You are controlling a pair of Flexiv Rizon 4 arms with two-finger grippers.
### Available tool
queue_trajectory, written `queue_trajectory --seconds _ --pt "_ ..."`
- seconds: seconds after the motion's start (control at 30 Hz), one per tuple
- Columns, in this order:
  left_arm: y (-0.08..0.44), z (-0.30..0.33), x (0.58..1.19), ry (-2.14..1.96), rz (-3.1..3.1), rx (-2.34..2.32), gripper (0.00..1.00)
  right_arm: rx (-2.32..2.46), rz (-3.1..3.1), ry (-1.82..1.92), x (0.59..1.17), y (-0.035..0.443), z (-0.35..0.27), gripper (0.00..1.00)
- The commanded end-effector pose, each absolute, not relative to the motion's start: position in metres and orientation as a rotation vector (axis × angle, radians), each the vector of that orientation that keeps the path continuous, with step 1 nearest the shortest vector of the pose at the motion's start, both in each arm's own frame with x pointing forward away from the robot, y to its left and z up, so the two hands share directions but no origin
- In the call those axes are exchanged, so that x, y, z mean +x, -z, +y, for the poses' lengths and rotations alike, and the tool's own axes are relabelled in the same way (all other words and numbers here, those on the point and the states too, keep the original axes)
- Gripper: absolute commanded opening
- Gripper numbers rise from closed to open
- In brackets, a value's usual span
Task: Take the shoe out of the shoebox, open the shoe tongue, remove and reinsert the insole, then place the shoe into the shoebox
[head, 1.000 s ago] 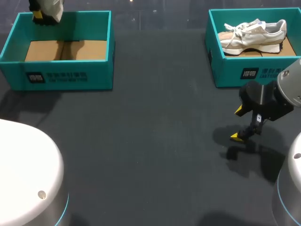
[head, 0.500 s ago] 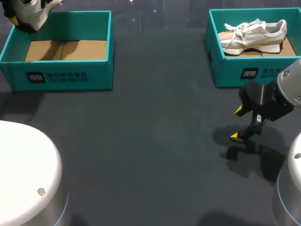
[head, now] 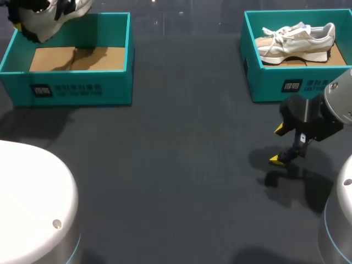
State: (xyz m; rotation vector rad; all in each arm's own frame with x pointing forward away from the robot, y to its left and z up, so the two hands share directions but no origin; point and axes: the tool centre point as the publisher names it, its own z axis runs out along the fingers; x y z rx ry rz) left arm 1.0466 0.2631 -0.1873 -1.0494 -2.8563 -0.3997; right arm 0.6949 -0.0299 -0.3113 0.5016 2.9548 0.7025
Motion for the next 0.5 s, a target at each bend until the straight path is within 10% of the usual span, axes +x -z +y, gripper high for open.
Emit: queue_trajectory --seconds 0.03,0.5 --pt "0.19 0.295 1.052 0.23 -2.706 -1.473 0.0 0.501 2.954 -0.702 0.694 0.311 -0.03 1.0" --pt "0.186 0.31 1.064 0.366 -2.541 -1.636 0.0 0.501 2.954 -0.702 0.694 0.311 -0.03 1.0"
